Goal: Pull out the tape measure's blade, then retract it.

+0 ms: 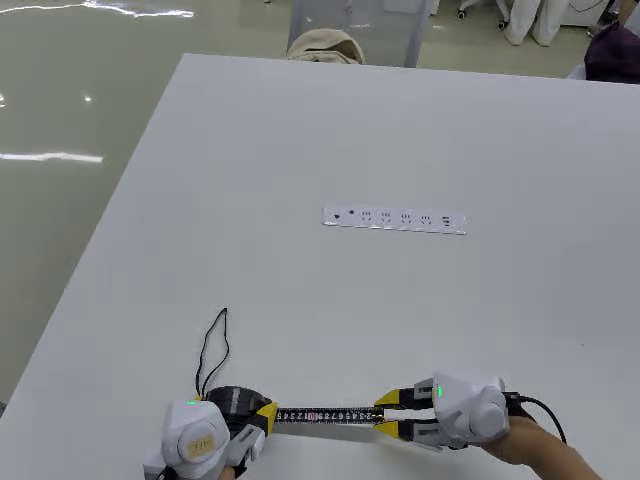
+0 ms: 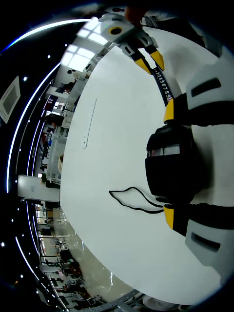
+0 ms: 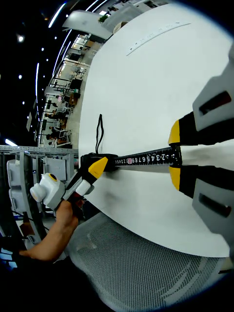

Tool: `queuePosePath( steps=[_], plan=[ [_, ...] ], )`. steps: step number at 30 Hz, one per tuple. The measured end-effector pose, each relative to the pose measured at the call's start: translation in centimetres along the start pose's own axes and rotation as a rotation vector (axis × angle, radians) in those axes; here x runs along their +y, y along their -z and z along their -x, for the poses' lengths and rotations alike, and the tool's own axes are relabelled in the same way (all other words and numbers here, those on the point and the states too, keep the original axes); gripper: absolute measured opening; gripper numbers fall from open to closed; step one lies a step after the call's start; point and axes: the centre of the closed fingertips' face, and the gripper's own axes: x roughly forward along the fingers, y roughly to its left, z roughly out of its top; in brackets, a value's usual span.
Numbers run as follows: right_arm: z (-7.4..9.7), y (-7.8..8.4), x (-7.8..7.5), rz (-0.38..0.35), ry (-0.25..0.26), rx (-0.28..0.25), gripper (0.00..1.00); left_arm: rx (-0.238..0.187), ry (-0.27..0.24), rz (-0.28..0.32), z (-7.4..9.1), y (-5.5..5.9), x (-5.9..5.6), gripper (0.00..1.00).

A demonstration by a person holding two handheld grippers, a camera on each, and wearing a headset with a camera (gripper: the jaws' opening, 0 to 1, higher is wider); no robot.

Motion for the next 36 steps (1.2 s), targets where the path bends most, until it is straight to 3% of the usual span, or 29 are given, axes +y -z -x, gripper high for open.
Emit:
queuePosePath(
  steps=[36],
  plan=[
    [-1.4, -1.2, 0.1, 0.005, -0.016, -0.013, 0.13, -0.007, 0.001, 0.002, 0.0, 0.0, 0.0, 0.61]
  ],
)
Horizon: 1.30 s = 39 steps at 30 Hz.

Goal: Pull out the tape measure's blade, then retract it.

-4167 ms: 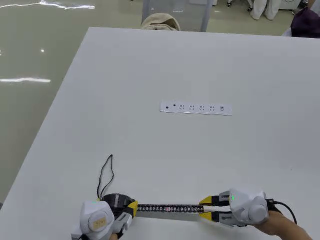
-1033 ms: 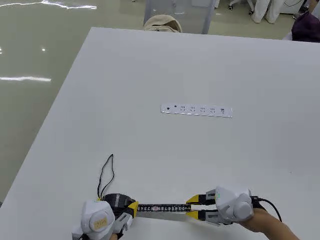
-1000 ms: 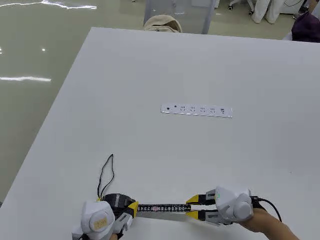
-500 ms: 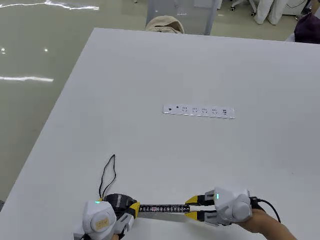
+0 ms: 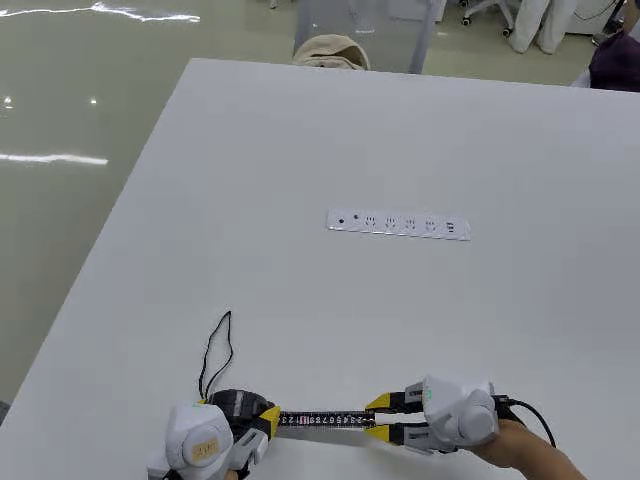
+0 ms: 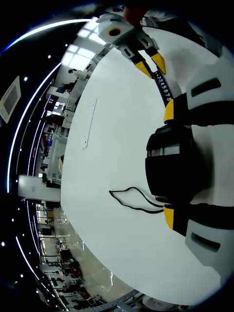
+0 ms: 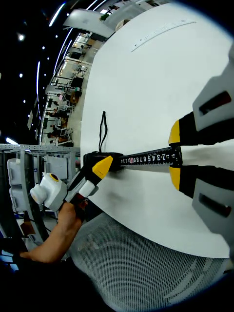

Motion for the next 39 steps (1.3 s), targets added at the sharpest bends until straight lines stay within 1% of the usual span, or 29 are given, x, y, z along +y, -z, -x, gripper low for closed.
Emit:
queuePosePath(
  steps=[18, 39],
  plan=[
    [-0.9, -0.7, 0.1, -0.001, -0.006, -0.011, 0.13, 0.001, 0.003, 0.001, 0.0, 0.0, 0.0, 0.61],
    [-1.6, -1.0, 0.2, -0.007, -0.007, -0.016, 0.13, 0.003, 0.006, 0.001, 0.0, 0.0, 0.0, 0.61]
  ],
)
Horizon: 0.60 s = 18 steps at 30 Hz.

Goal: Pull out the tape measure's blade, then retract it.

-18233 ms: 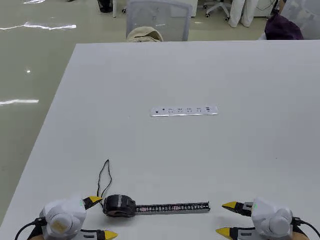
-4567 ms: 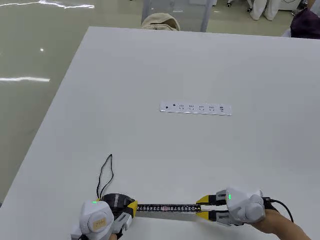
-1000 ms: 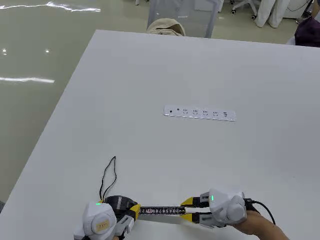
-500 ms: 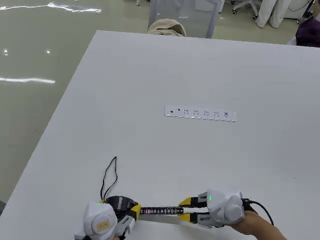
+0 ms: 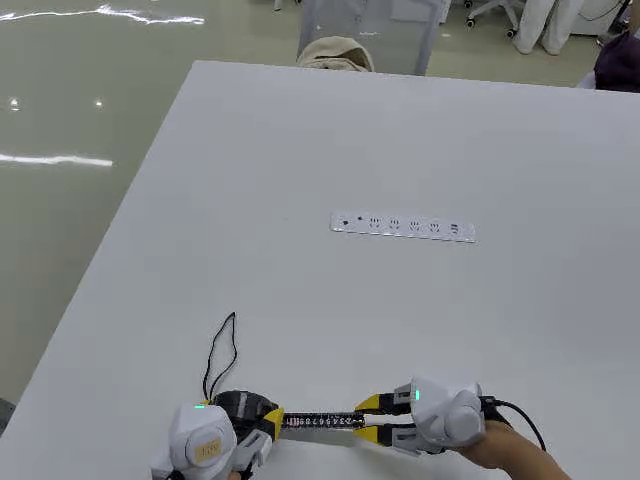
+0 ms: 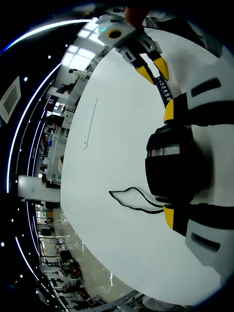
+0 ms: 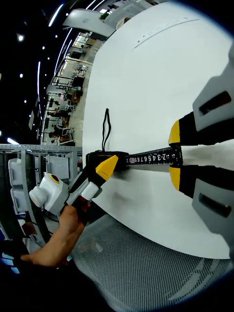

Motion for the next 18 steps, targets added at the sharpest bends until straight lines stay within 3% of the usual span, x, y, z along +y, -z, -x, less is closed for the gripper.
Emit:
queuePosePath(
  steps=[18],
  plan=[
    [-0.89, -0.28, 0.16, -0.003, -0.011, -0.003, 0.13, 0.000, 0.000, -0.007, 0.00, -0.01, -0.03, 0.61]
  ],
)
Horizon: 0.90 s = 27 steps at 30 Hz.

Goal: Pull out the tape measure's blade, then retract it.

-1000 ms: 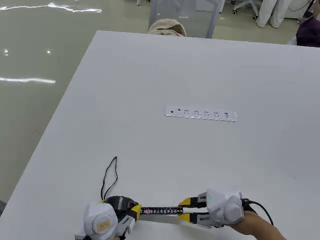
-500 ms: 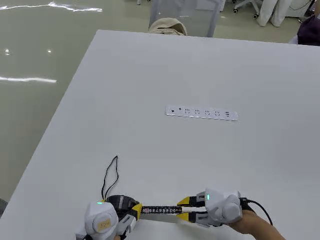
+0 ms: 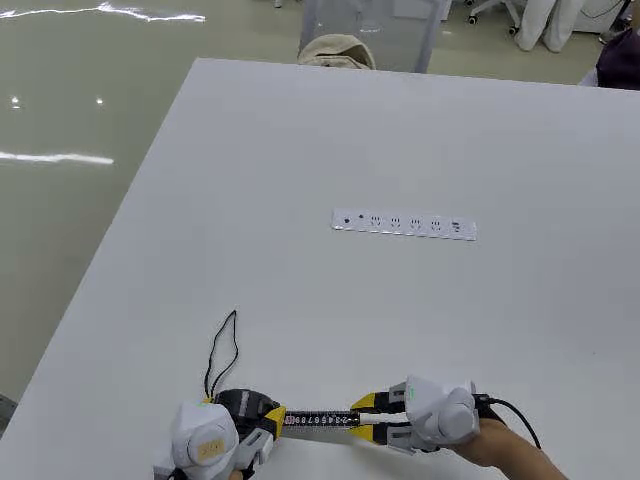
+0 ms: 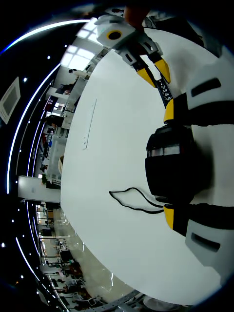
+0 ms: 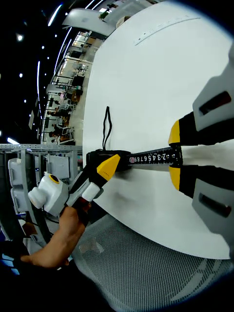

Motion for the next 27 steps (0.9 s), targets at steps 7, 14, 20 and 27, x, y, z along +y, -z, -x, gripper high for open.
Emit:
queuePosePath(
  steps=[7, 14, 20, 27],
  plan=[
    [-0.19, -0.17, 0.03, 0.000, 0.001, -0.003, 0.13, 0.001, 0.001, 0.001, -0.03, 0.03, 0.02, 0.61],
    [-0.51, -0.29, 0.05, -0.001, -0.002, -0.003, 0.13, 0.002, 0.001, 0.001, -0.10, 0.08, 0.04, 0.61],
    [-0.72, -0.40, 0.02, -0.002, -0.003, -0.004, 0.13, 0.001, 0.003, 0.005, -0.12, 0.08, 0.08, 0.61],
    [-1.03, -0.57, 0.07, -0.003, -0.006, -0.006, 0.13, 0.000, 0.005, 0.007, -0.09, 0.06, 0.07, 0.61]
  ],
)
